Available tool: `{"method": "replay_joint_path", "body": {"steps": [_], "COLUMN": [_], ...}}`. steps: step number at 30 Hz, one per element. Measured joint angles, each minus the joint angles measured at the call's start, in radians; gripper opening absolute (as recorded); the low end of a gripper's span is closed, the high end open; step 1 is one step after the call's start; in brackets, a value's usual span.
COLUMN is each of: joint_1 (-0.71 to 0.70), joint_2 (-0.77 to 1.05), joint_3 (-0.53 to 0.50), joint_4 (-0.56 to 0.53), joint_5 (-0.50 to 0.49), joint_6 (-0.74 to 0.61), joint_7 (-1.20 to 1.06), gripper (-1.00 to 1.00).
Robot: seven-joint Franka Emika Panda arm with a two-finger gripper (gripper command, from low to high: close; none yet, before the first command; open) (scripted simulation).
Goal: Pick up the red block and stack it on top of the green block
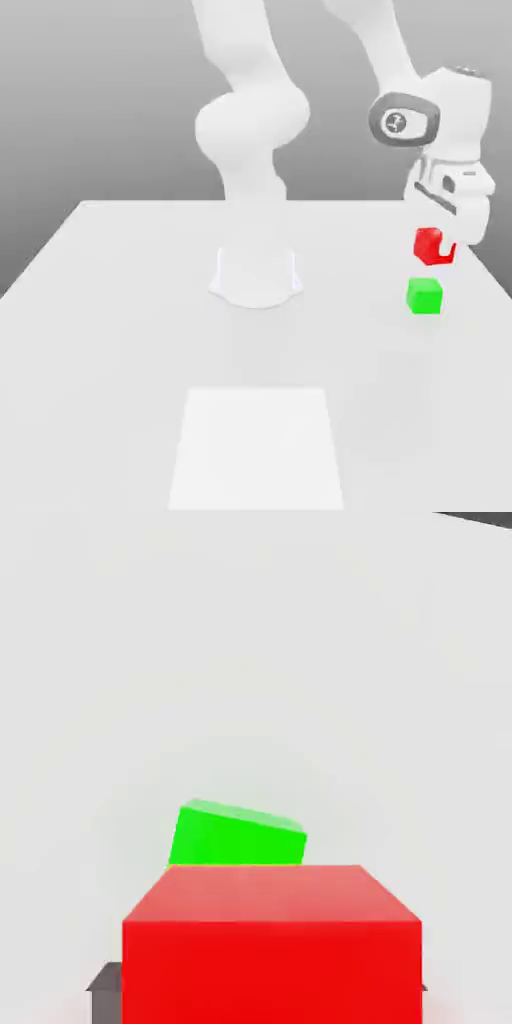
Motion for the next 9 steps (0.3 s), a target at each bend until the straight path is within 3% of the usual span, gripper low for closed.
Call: {"method": "replay_joint_path", "body": {"steps": [5, 8, 9], "joint_1": [-0.093, -0.101, -0.096], "joint_2": [0.13, 0.198, 0.216], "joint_3": [0.043, 0.042, 0.04], "joint_4": [0.004, 0.004, 0.003], "joint_5": [-0.185, -0.224, -0.207], "joint_6": [0.112, 0.186, 0.211], "joint_7": [0.125, 0.152, 0.14], "gripper": [-1.0, -1.0, 1.0]}}
